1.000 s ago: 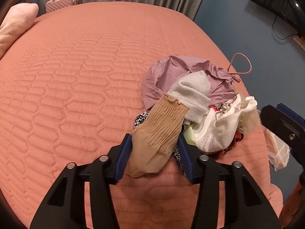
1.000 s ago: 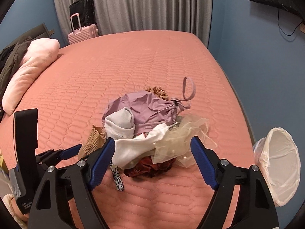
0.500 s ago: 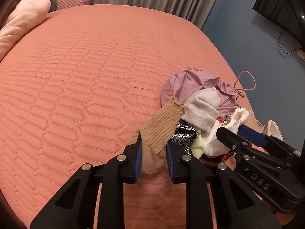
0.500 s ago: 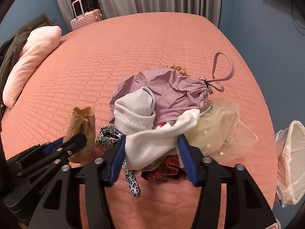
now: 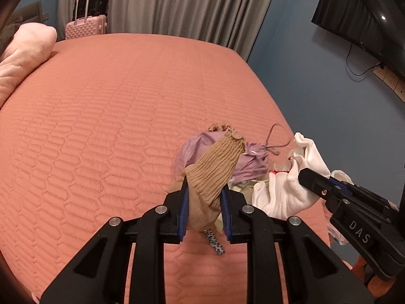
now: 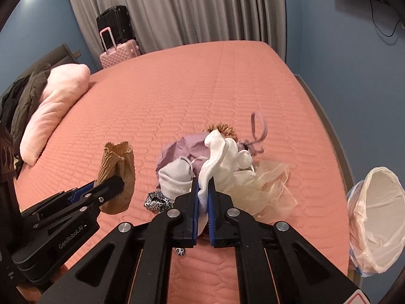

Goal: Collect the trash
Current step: 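Lift the tan stocking with the left tool while the right tool grasps the white glove, then carry both items over the wastebasket and open both tools to drop them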

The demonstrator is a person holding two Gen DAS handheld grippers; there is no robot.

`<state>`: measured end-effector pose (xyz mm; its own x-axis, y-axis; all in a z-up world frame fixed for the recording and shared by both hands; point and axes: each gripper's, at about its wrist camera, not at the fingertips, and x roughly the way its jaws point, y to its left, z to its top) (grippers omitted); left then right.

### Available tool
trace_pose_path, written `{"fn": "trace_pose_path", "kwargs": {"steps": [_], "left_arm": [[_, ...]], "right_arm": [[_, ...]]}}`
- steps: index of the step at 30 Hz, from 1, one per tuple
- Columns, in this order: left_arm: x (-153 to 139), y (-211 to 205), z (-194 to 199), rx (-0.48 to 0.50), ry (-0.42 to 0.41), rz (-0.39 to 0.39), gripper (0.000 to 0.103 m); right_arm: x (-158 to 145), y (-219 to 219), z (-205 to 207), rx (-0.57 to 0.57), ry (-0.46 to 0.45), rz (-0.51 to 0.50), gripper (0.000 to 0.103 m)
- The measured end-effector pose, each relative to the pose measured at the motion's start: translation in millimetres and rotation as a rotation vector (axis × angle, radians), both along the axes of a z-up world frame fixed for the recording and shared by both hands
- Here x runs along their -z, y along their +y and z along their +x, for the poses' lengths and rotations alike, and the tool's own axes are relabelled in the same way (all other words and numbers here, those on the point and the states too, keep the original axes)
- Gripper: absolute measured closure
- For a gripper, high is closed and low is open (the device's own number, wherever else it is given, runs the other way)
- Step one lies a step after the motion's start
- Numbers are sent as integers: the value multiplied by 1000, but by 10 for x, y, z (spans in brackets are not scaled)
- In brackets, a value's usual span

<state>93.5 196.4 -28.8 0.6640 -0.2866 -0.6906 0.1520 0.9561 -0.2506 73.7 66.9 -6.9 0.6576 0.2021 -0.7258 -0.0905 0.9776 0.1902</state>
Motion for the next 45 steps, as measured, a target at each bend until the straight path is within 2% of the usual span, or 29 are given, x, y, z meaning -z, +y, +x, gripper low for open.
{"fn": "trace_pose_path", "kwargs": {"steps": [7,12,20,25,32,45], "left_arm": [[-573,-518,-104,85,-105,-3,82],[-825,-895,-161,157,-161,-6,82],[-1017,-1468,-332,275,-231,12,81],[-1061,-1827,-469,350,-250,31,81],[-1005,-2317,-555,441,-238,55,81],[-726,-3038,-494,581,-156,78,77]], "right_arm": [[-739,-440,-290,37,-138,24,97],[-1165,-869,-498,86,-227,18,97],[-1536,-1572,-792,187,-297,1,97],[-1542,-1979,-963,256,-308,-2,97],[-1365,-2468,-1127,336,-280,2,97],[-931,-3112,-1185,436,-204,10,97]]}}
